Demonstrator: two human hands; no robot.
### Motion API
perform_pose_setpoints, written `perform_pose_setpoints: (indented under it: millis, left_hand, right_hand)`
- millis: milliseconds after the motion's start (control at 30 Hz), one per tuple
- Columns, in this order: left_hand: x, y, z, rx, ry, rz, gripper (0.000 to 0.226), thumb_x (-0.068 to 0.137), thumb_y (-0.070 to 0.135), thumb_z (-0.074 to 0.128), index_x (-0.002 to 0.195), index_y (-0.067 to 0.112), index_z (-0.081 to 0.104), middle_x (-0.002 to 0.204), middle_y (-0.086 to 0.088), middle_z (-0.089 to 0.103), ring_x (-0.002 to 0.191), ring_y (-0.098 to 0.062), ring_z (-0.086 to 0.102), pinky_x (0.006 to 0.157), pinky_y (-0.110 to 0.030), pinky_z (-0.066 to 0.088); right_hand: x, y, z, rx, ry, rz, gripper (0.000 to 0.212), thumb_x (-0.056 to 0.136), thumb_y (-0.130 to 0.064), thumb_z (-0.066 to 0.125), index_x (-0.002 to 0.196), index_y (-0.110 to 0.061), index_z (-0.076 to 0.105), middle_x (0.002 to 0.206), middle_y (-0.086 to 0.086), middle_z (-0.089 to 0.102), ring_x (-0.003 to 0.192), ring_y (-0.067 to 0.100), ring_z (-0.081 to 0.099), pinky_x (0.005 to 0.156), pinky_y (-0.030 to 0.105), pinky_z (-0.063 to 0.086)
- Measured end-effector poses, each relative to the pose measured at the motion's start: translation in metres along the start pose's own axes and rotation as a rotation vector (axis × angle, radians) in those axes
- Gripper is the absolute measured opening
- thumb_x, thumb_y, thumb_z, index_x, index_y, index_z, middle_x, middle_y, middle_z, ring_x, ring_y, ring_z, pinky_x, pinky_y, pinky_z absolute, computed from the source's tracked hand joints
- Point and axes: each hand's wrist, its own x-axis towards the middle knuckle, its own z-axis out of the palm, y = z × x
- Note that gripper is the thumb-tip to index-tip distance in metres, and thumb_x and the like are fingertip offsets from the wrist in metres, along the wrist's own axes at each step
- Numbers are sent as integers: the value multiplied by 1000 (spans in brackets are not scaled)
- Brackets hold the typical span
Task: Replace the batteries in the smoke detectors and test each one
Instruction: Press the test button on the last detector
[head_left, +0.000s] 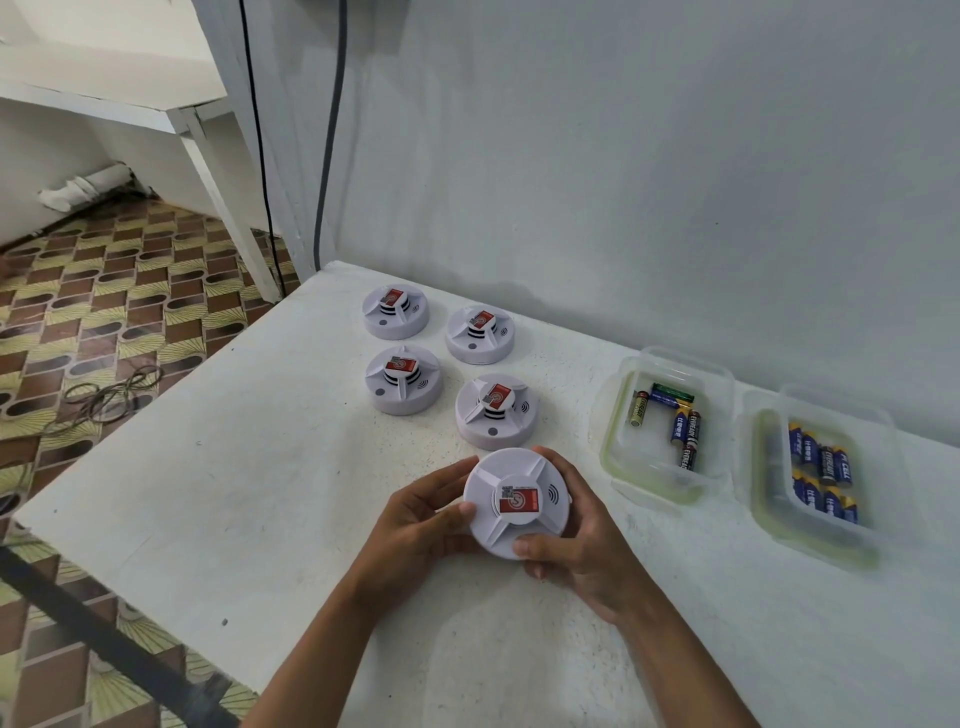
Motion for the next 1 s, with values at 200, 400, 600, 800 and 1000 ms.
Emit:
perform_pose_setpoints:
  millis: [200,400,600,800,1000]
  left_hand:
    - [1,-1,-1,-3,3,-4,54,74,33,80,125,22,64,128,-15,62,114,-39,60,89,-55,53]
    - [1,-2,-1,4,10,-5,53,74,35,80,124,24,65,129,-14,62,115,-38,60,89,-55,53]
    - [1,0,-1,2,15,-11,54,73,35,80,124,24,65,130,-13,62,116,-37,60,89,-55,53]
    - [-1,2,1,-16,-4,-5,52,75,31,79,124,22,65,128,-14,62,115,-37,61,85,-48,56]
    - [-2,4,4,-18,-5,-5,49,74,33,79,121,26,67,126,-11,64,113,-34,62,82,-43,57]
  right_hand:
    - [0,-1,0,-1,2,3,79,67,1,77,131,-36,49,113,7,60,75,20,57,53,32,50]
    - [0,-1,0,-23,6,0,81,67,0,77,134,-33,47,116,9,59,76,19,57,53,31,50]
    - [-1,-1,0,-15,3,2,81,66,0,77,134,-33,46,117,11,58,75,20,56,53,31,49]
    - [0,1,0,-15,11,14,83,65,-1,78,135,-34,46,120,12,56,77,21,57,53,30,49]
    - [0,1,-1,-35,15,16,84,66,-4,78,136,-33,44,120,10,56,79,21,58,54,30,50]
